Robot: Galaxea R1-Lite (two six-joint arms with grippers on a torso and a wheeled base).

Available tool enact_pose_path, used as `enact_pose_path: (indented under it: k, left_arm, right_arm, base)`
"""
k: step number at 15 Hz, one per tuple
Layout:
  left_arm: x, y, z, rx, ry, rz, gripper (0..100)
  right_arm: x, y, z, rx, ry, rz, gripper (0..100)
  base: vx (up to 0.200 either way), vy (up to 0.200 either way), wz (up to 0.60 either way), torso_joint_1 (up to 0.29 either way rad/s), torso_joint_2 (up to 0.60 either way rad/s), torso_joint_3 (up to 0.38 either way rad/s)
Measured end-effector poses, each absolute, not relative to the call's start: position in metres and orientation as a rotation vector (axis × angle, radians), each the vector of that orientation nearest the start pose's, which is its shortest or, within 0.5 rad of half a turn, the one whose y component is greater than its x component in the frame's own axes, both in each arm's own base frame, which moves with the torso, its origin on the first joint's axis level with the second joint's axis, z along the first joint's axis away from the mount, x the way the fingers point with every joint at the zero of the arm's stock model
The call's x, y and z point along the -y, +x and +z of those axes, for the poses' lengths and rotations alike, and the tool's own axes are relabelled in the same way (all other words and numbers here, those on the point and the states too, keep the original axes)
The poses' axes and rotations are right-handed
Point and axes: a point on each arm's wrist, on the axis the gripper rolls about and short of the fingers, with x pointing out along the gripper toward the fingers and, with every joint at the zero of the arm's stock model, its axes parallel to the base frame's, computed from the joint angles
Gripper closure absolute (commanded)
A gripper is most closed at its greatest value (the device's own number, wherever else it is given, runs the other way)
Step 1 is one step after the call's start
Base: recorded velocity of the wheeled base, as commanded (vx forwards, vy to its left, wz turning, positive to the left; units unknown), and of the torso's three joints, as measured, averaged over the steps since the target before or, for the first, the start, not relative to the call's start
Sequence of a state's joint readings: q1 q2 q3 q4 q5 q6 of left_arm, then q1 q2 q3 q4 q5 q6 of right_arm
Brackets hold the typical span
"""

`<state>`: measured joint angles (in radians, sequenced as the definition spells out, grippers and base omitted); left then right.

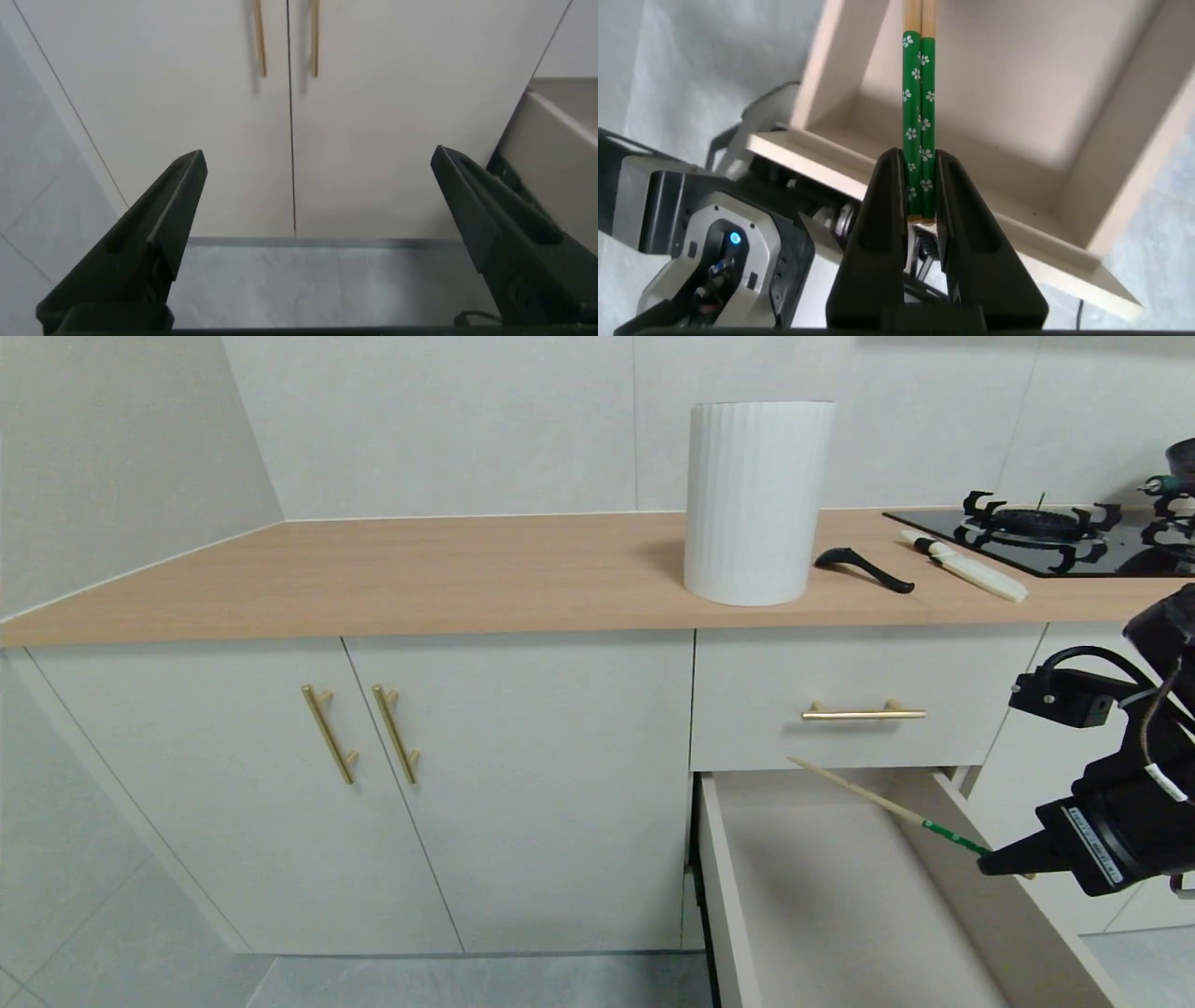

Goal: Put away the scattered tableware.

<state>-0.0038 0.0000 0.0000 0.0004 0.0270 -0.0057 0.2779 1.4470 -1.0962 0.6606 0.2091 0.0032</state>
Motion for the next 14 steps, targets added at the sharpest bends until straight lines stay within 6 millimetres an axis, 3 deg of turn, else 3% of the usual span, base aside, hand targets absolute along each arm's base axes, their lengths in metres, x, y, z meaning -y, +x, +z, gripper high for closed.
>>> enact_pose_path:
  k: [9,12,14]
  left_arm:
    - [-0.001,-0.023,0.075,0.0,-0.006,0.023,0]
    - [-0.001,-0.023,0.075,0.0,-0.006,0.024,0]
    - [-0.001,-0.023,0.075,0.0,-0.006,0.024,0]
  right_arm:
    - [-0.069,0.209,0.209,-1.081,-0.048,0.451,100]
    - [-0.078,0.228,0.191,-1.115,-0.05,0.448,100]
    - [-0.086,0.25,0.169,-1.156,-0.023,0.398,100]
  base:
    - [0.0,0.0,0.0,-0.011,0.04,0.027]
    - [0.0,0.0,0.0,0.0,0.0,0.0]
    - [0.0,0.0,0.0,0.0,0.0,0.0]
